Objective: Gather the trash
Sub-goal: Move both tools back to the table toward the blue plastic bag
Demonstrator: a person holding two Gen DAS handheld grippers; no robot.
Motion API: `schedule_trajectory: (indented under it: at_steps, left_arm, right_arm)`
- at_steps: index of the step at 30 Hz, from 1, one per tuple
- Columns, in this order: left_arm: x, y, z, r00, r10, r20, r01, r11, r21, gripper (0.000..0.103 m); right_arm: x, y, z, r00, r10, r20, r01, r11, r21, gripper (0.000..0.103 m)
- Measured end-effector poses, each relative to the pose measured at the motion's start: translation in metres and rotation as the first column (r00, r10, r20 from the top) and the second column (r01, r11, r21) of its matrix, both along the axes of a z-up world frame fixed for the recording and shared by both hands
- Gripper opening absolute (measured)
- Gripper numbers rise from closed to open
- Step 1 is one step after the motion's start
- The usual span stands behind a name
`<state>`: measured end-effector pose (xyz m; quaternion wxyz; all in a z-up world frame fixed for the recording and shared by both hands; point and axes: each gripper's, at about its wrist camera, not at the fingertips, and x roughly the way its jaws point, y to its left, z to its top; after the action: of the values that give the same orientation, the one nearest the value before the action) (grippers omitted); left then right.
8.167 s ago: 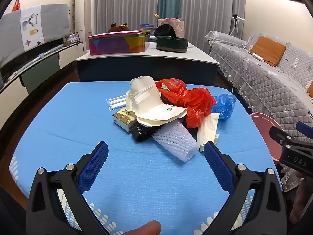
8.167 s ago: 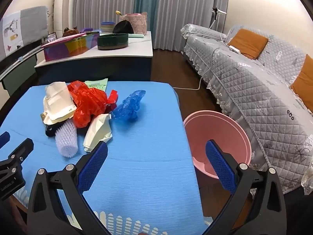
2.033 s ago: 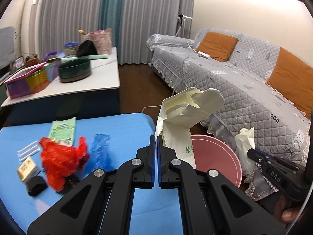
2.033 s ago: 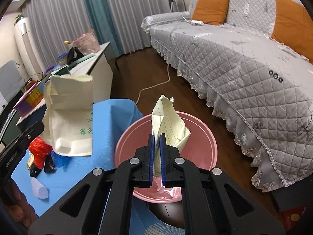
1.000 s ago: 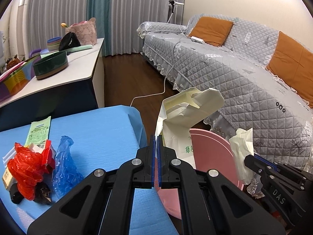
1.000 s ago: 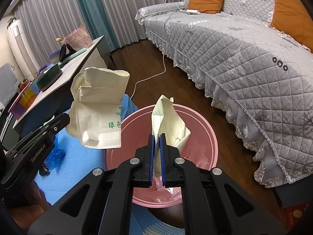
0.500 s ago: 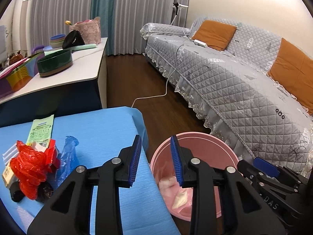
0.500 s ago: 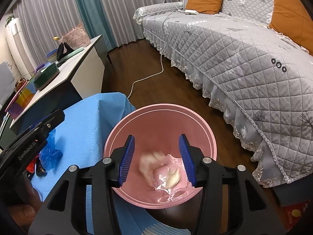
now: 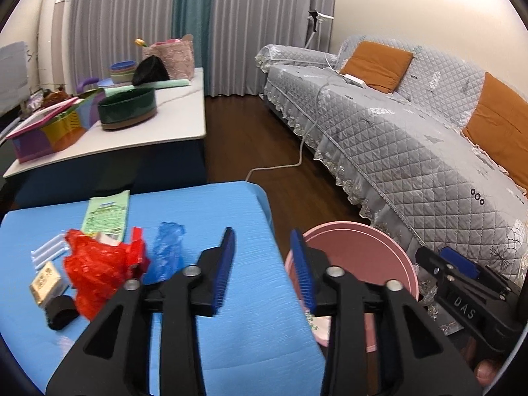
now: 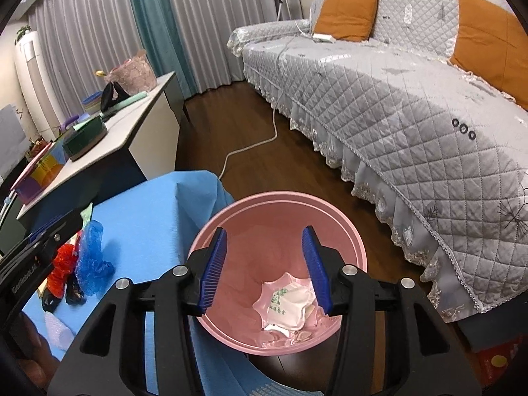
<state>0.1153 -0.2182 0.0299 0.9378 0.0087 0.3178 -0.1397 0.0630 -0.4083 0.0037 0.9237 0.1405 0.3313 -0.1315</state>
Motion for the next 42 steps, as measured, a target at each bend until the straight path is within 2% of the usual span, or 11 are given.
schedule_trajectory:
  at_steps: [1, 4, 6, 9, 14, 16, 20, 24, 33, 37, 42]
  left_arm:
    - [-0.003, 0.005, 0.002, 1.0, 0.008, 0.009, -0.008, 1.0, 0.0, 0.047]
    - [-0.015, 0.021, 0.014, 0.998, 0.04, 0.056, -0.039, 0.999, -0.012, 0.063]
    - [-0.022, 0.032, 0.02, 0.995, 0.058, 0.082, -0.056, 0.998, -0.026, 0.08]
    - [-0.032, 0.05, 0.031, 0.989, 0.092, 0.112, -0.089, 0.995, -0.039, 0.084]
    - [-0.043, 0.086, 0.041, 0.979, 0.142, 0.149, -0.138, 0.99, -0.035, 0.084]
    - [-0.048, 0.098, 0.045, 0.967, 0.172, 0.189, -0.171, 0.985, -0.023, 0.084]
    - [-0.054, 0.125, 0.052, 0.959, 0.168, 0.228, -0.176, 0.984, 0.015, 0.084]
    - [-0.05, 0.168, 0.055, 0.962, 0.206, 0.179, -0.201, 0.978, -0.048, 0.081]
    - [-0.037, 0.24, 0.041, 0.954, 0.278, 0.113, -0.279, 0.96, -0.002, 0.054]
    - [-0.035, 0.269, 0.019, 0.95, 0.301, 0.077, -0.301, 0.954, -0.01, 0.05]
    - [-0.026, 0.286, -0.006, 0.947, 0.321, 0.014, -0.32, 0.947, -0.019, 0.049]
  right_arm:
    - [-0.001, 0.001, 0.002, 1.0, -0.004, 0.012, 0.004, 1.0, 0.001, 0.048]
    - [-0.006, 0.008, 0.011, 0.998, -0.005, 0.07, 0.005, 1.0, 0.002, 0.048]
    - [-0.007, 0.015, 0.016, 0.995, 0.004, 0.102, -0.003, 1.0, -0.014, 0.048]
    - [-0.008, 0.029, 0.022, 0.99, 0.03, 0.138, -0.024, 0.999, -0.045, 0.048]
    - [-0.006, 0.053, 0.029, 0.984, 0.066, 0.167, -0.055, 0.996, -0.069, 0.048]
    - [-0.005, 0.063, 0.031, 0.98, 0.096, 0.173, -0.085, 0.994, -0.066, 0.048]
    - [-0.003, 0.085, 0.036, 0.973, 0.146, 0.181, -0.135, 0.988, -0.07, 0.048]
    - [0.005, 0.107, 0.035, 0.967, 0.2, 0.156, -0.191, 0.979, -0.074, 0.048]
    - [0.023, 0.16, 0.019, 0.938, 0.333, 0.099, -0.329, 0.943, -0.055, 0.048]
    - [0.035, 0.175, 0.008, 0.933, 0.352, 0.075, -0.351, 0.936, -0.029, 0.048]
    - [0.049, 0.187, -0.004, 0.928, 0.37, 0.046, -0.37, 0.929, -0.019, 0.048]
